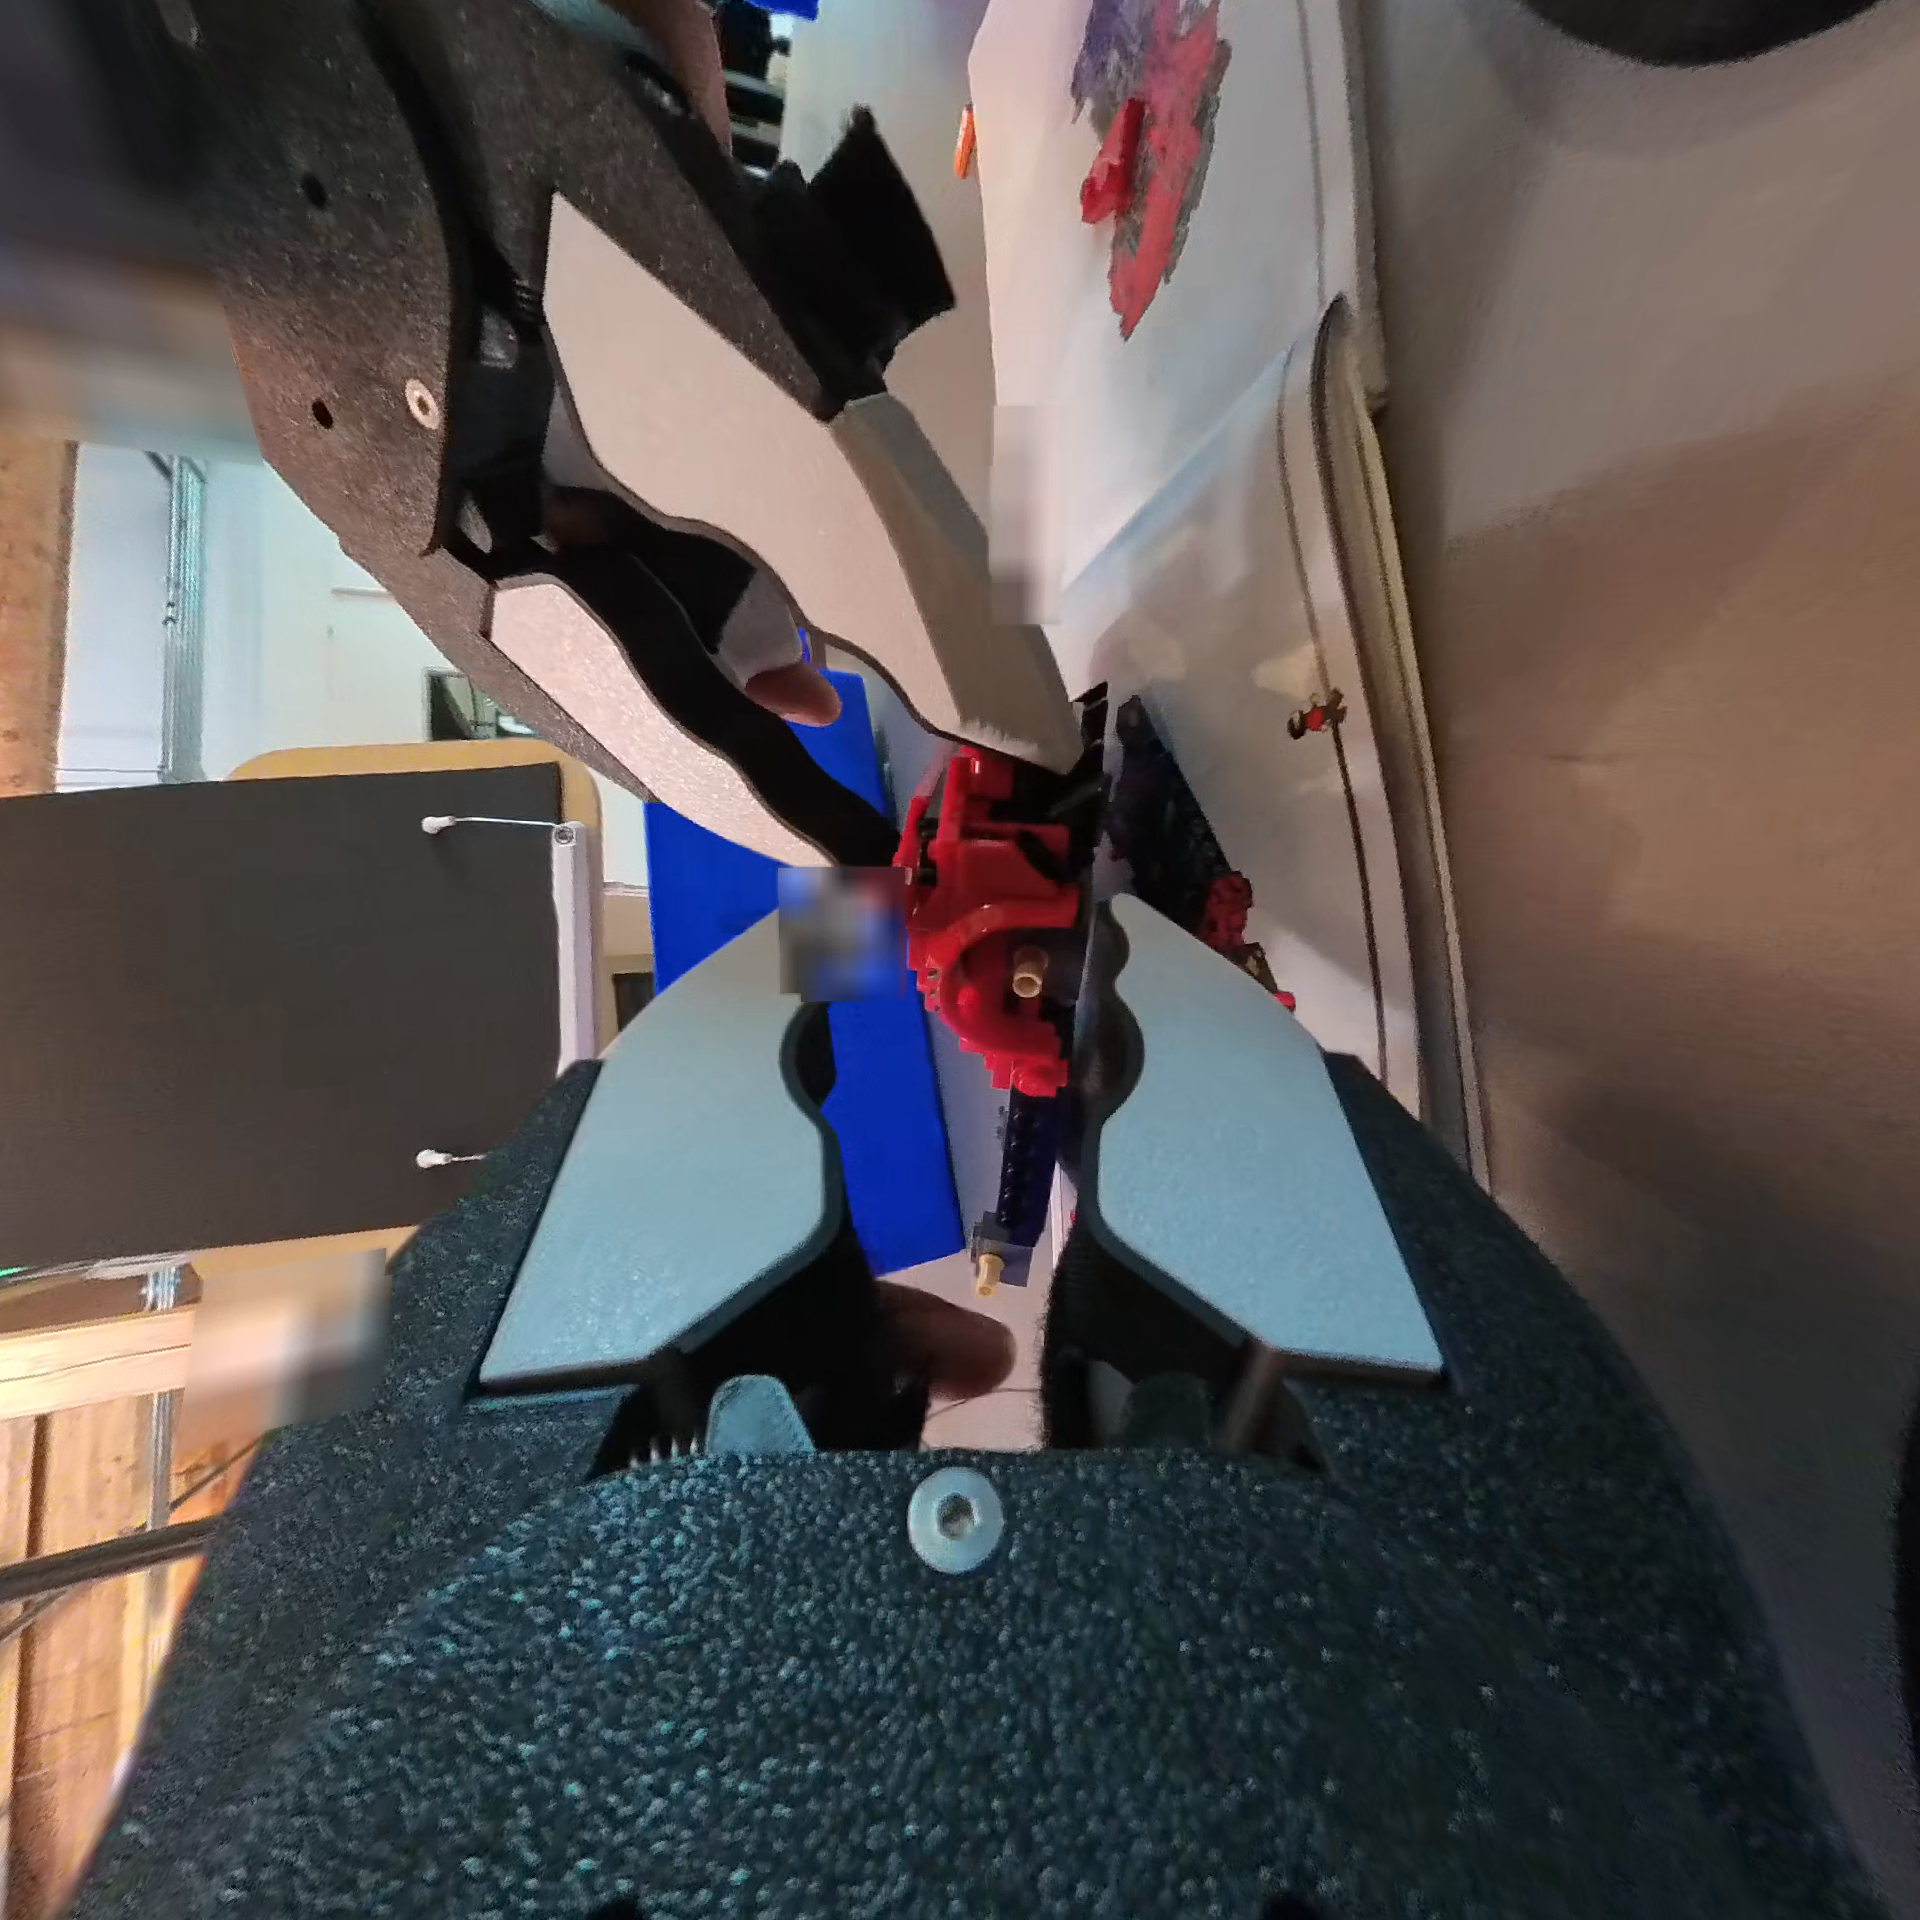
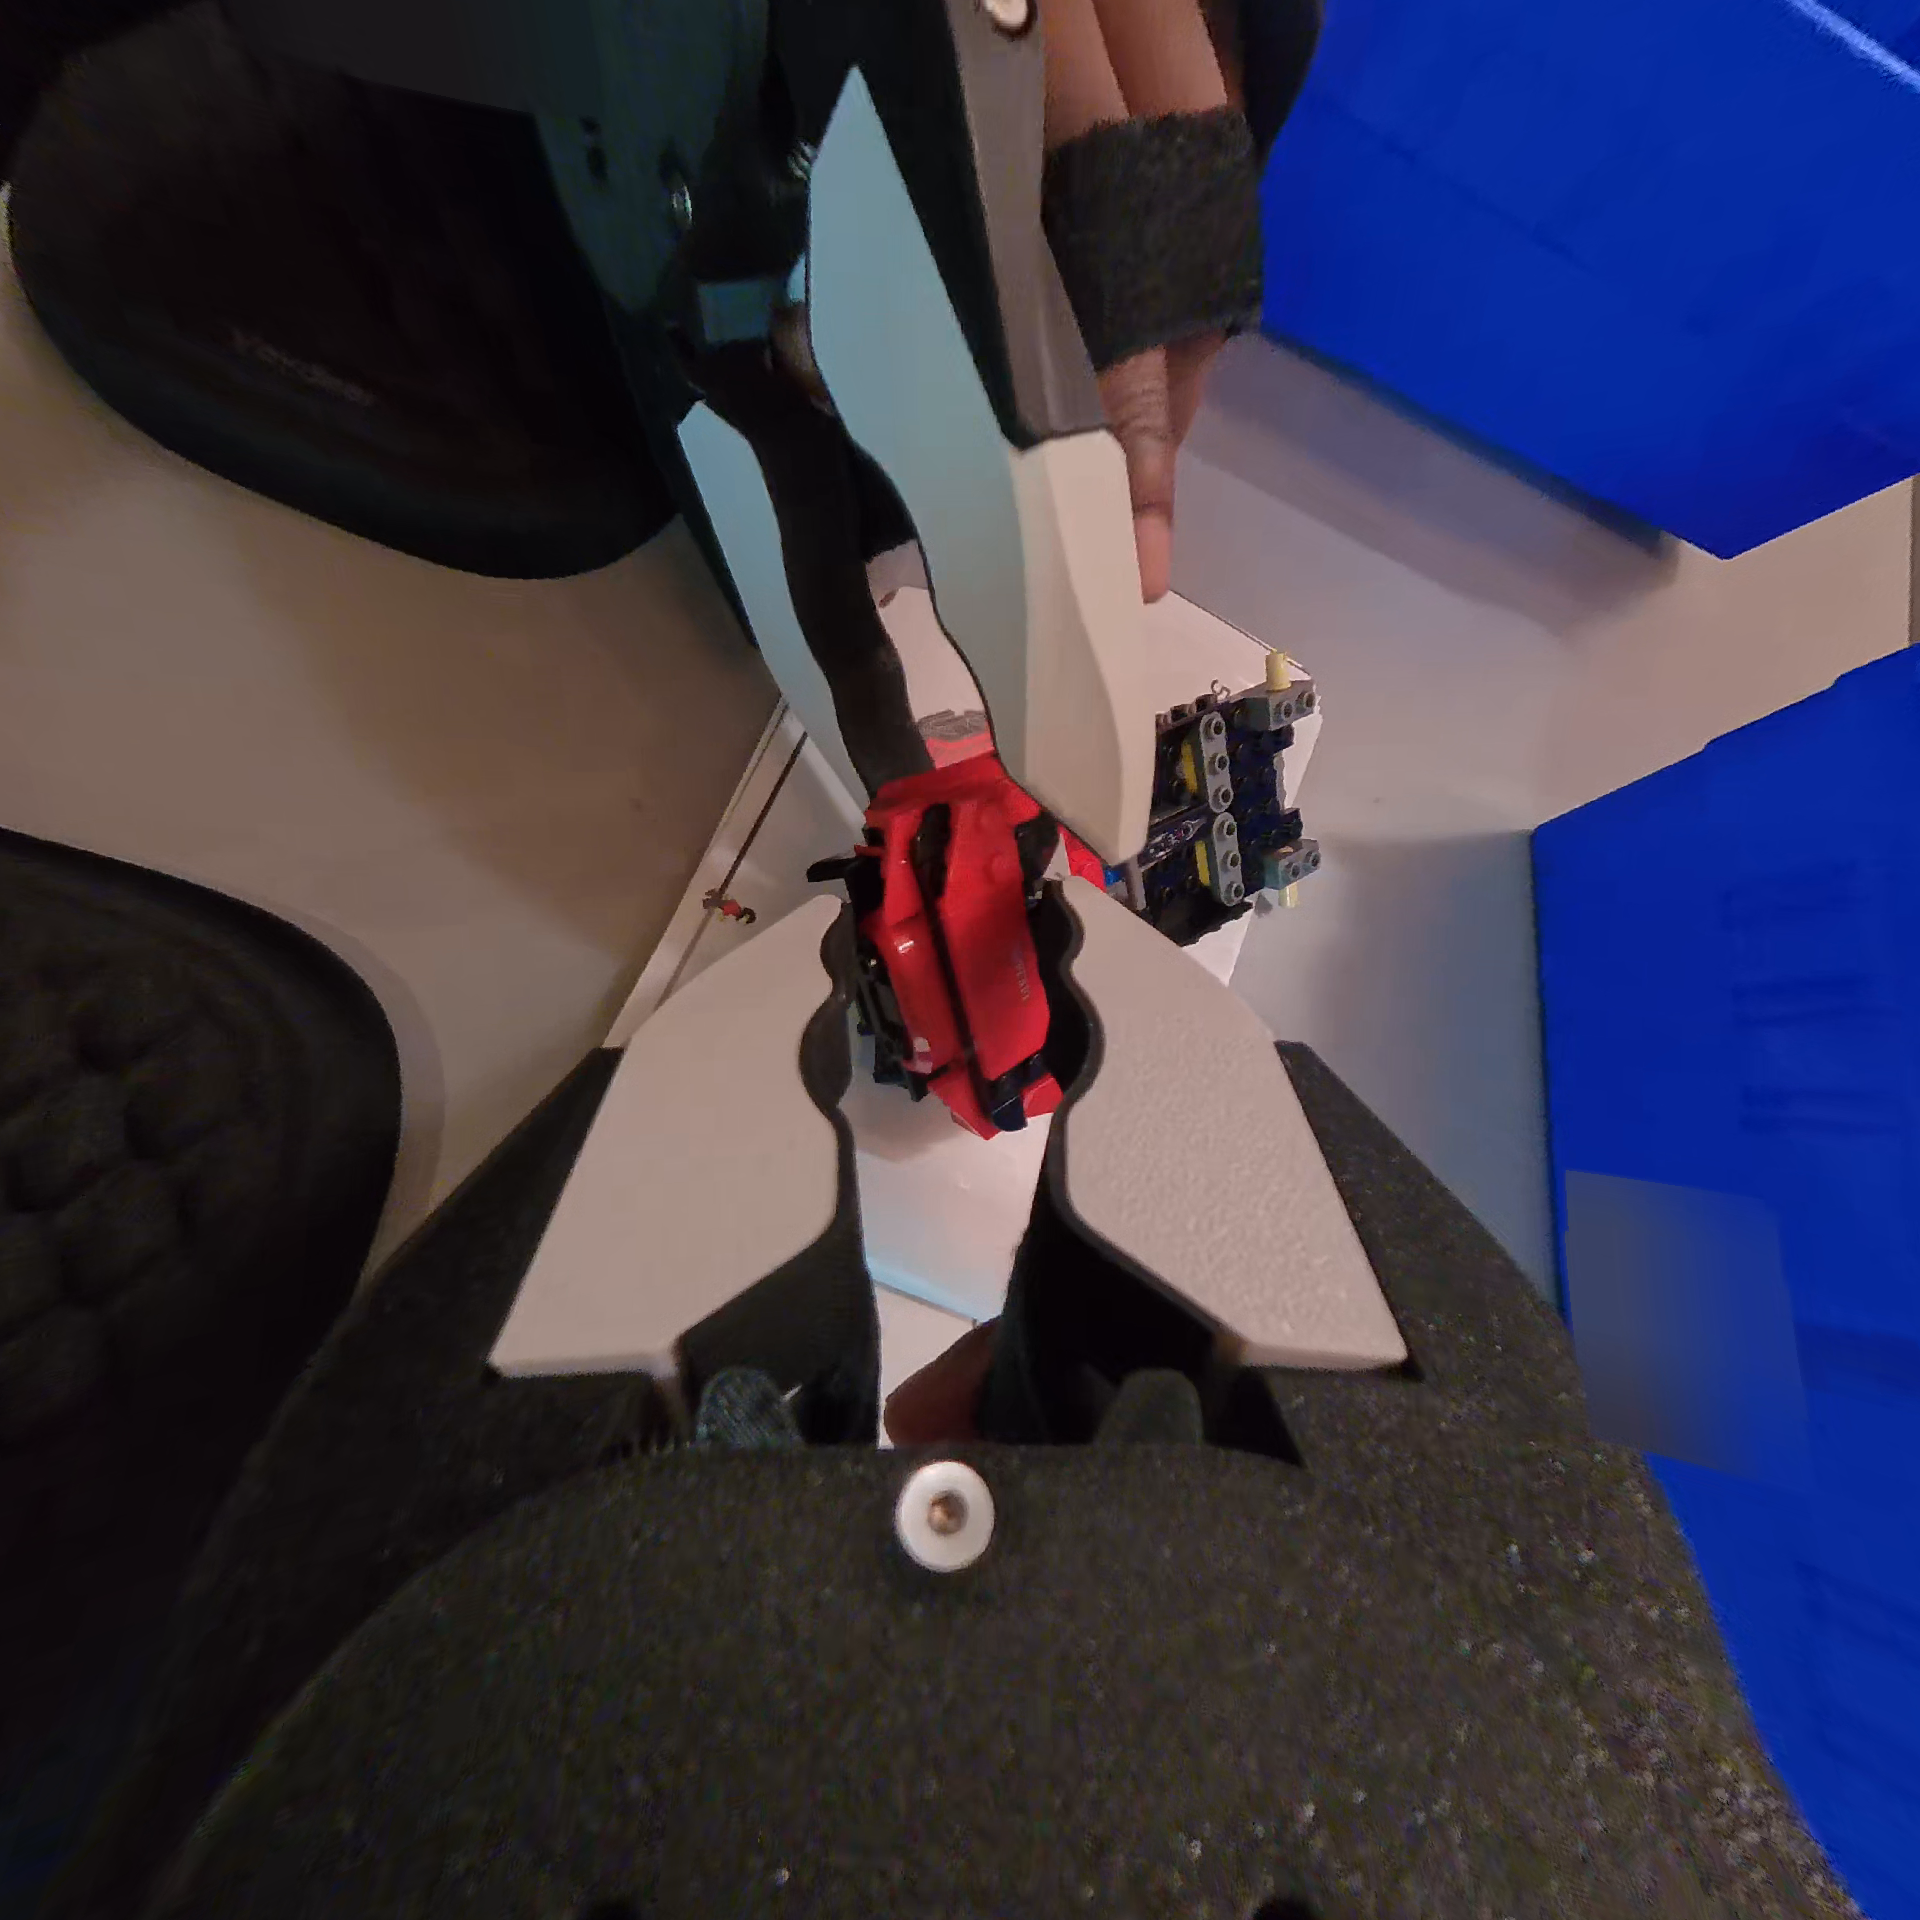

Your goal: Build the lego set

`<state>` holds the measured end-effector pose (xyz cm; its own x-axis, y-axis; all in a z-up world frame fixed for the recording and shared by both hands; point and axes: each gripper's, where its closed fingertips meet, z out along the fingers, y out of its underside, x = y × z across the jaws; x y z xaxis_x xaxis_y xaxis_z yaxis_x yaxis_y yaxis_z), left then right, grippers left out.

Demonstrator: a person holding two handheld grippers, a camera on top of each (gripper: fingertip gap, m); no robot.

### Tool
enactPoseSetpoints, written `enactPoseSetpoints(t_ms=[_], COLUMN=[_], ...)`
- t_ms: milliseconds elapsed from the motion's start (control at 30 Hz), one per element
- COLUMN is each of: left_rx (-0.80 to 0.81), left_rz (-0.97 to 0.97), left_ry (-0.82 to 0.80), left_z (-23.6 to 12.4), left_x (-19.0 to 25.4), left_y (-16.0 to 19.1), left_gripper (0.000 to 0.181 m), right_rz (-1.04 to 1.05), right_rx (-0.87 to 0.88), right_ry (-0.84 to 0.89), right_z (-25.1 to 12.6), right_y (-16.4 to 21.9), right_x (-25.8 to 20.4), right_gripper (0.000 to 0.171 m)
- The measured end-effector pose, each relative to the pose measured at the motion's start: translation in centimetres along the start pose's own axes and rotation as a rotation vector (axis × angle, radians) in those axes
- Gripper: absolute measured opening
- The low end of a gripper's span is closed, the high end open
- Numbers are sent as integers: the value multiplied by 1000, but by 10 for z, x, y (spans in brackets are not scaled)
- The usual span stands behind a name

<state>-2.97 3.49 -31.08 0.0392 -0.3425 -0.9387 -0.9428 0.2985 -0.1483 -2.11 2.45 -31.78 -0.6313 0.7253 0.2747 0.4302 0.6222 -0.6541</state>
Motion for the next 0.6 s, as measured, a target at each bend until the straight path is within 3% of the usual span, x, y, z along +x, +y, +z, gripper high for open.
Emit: enactPoseSetpoints(t_ms=[467,600], left_rx=[47,41], left_rz=[-9,-137], left_ry=[29,28], left_z=[-1,-1], left_x=[4,-6], left_y=[-4,2], left_gripper=[36,35], right_rz=[24,63], right_rx=[-3,62], right_ry=[-42,-20], right_z=[-1,-9], right_y=[-1,-12], right_x=[0,4], right_gripper=[33,52])
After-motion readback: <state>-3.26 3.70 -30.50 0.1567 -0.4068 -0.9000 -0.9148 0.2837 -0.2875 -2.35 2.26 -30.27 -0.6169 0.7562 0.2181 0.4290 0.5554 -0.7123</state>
